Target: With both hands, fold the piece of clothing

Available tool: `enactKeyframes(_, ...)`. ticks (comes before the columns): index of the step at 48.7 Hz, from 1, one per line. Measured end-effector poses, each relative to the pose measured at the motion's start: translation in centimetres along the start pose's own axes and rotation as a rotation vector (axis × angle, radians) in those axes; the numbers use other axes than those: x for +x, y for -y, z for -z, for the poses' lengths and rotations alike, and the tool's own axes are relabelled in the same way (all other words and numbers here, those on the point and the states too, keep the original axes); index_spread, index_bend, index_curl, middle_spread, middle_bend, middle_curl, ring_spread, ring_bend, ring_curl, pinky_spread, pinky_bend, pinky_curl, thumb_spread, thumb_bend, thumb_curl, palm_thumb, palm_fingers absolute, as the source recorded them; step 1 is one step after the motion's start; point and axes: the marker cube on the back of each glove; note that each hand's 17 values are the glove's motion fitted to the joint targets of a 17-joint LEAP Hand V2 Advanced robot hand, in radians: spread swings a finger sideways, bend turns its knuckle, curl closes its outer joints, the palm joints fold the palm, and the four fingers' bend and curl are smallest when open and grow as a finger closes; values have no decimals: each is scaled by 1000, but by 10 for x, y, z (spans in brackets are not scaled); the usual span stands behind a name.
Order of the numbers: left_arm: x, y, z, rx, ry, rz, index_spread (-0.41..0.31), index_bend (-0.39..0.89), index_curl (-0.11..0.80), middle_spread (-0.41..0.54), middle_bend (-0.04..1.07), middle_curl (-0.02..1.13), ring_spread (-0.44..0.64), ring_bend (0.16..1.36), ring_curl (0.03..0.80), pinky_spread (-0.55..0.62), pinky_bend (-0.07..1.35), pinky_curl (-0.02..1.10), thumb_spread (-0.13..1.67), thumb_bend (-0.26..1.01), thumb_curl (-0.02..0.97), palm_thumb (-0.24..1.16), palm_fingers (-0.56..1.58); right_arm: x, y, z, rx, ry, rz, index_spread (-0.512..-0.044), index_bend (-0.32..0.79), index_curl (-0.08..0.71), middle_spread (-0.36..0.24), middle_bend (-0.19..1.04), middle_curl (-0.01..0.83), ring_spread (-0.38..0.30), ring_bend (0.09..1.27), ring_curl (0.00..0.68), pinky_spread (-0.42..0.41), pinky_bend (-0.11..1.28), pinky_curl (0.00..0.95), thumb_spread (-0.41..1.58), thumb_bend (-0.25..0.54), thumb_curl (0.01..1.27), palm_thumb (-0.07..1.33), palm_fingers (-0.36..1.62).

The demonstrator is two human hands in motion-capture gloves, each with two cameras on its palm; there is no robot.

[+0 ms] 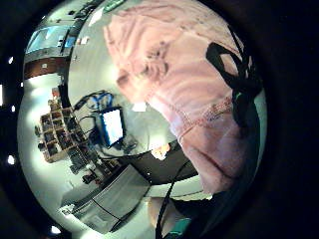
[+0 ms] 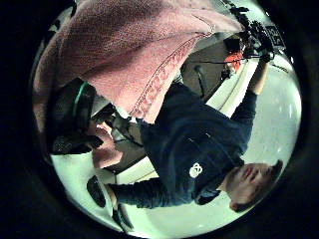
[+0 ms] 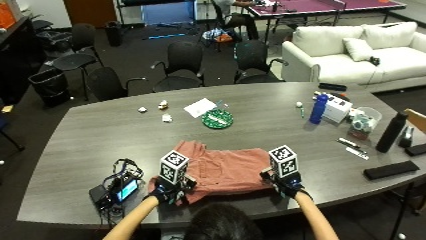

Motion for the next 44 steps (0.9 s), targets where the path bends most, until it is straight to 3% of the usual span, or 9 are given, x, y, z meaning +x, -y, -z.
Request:
enactKeyframes(6,-27,7,56,145,67,163,-272,172,446,-305,439,512,-333,459,404,-329,460,460,1263,90,335,733,1206,10,17,58,105,-10,-42,-264,168,415,-258,275,486,-270,566,451,-382,614,391,817,-17,535,1132,1278)
enactKeyframes(12,-74,72,81,187,103,362,-275,173,451,-307,438,522,-337,468,413,-326,439,462,1269,72,333,743,1203,23,90,92,138,-60,-150,-262,166,422,-258,280,496,-271,565,454,-382,615,391,827,-17,541,1135,1278)
enactKeyframes(18,-110,150,61,121,94,489,-277,176,457,-309,436,529,-339,464,418,-321,401,458,1270,54,330,750,1188,17,164,86,6,-52,-242,-262,168,427,-258,279,501,-276,563,456,-383,615,393,833,-16,547,1136,1278)
enactKeyframes(23,-128,185,23,-24,-6,608,-277,175,461,-310,434,533,-338,459,421,-316,367,453,1270,38,327,754,1181,8,215,50,-127,23,-290,-262,164,430,-258,279,505,-274,563,457,-383,615,394,836,-21,549,1128,1276)
enactKeyframes(28,-151,210,-14,-27,-61,749,-259,114,442,-299,390,524,-323,434,418,-310,377,457,1254,15,328,752,1071,8,256,14,-60,77,-315,-264,163,430,-255,268,503,-272,553,455,-372,614,395,834,-25,549,1113,1251)
enactKeyframes(33,-165,208,-16,94,-105,855,-210,78,404,-252,271,514,-264,435,432,-273,403,474,1185,-52,310,639,861,16,257,13,122,75,-340,-265,89,391,-235,186,478,-267,567,458,-347,623,396,898,-18,536,1101,1115)
enactKeyframes(40,-164,189,8,243,-464,903,-173,91,362,-203,174,467,-203,429,412,-219,386,455,1058,-63,287,469,781,44,229,34,219,53,-436,-270,95,354,-223,183,468,-252,532,448,-323,599,389,973,-23,512,1064,1099)
enactKeyframes(42,-169,188,20,348,-499,924,-168,89,350,-196,173,456,-195,426,406,-218,392,450,1035,-57,285,445,789,51,220,38,221,64,-462,-270,97,345,-219,188,467,-246,510,442,-317,592,386,995,-31,501,1039,1082)
enactKeyframes(44,-175,194,37,560,-516,877,-160,94,343,-191,174,453,-186,426,403,-215,394,446,1016,-48,286,433,792,58,212,40,214,83,-499,-264,99,338,-207,189,466,-233,483,435,-292,574,382,1017,-39,489,1004,1051)
